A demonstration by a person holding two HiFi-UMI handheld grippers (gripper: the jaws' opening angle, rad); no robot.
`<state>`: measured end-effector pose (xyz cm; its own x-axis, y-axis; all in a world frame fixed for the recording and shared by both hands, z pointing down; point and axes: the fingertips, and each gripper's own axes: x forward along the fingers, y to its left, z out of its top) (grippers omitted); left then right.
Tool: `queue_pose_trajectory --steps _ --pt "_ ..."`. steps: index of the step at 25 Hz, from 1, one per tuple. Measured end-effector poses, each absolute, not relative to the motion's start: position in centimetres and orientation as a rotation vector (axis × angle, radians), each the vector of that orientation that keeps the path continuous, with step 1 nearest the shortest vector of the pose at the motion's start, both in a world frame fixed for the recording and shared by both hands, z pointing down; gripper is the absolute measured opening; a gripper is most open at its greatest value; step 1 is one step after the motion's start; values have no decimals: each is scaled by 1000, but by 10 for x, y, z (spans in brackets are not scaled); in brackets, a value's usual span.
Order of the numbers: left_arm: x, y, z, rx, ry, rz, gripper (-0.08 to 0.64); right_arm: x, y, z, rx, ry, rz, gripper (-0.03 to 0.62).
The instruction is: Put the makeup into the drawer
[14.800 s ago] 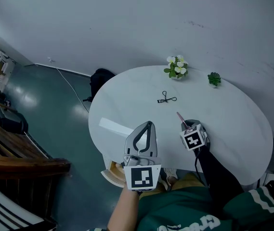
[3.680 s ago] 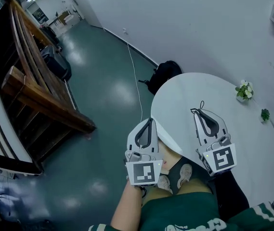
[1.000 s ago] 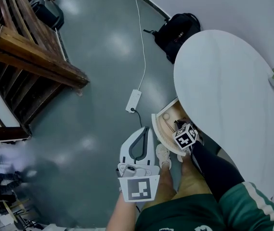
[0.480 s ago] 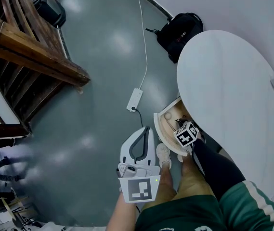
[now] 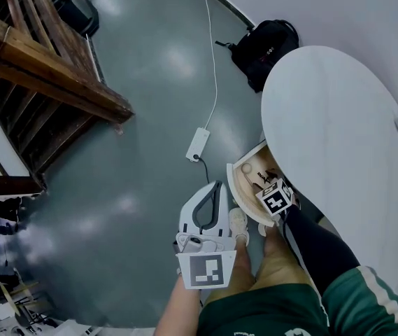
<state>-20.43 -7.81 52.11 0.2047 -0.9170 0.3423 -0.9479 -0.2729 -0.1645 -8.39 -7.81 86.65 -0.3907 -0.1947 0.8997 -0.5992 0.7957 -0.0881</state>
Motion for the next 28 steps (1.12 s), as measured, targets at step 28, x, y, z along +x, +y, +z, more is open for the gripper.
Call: queue_pose_trajectory --steps 28 --pt "-198 -84 391 2547 -1900 359 0 -67 -99 415 1299 -2600 4 289"
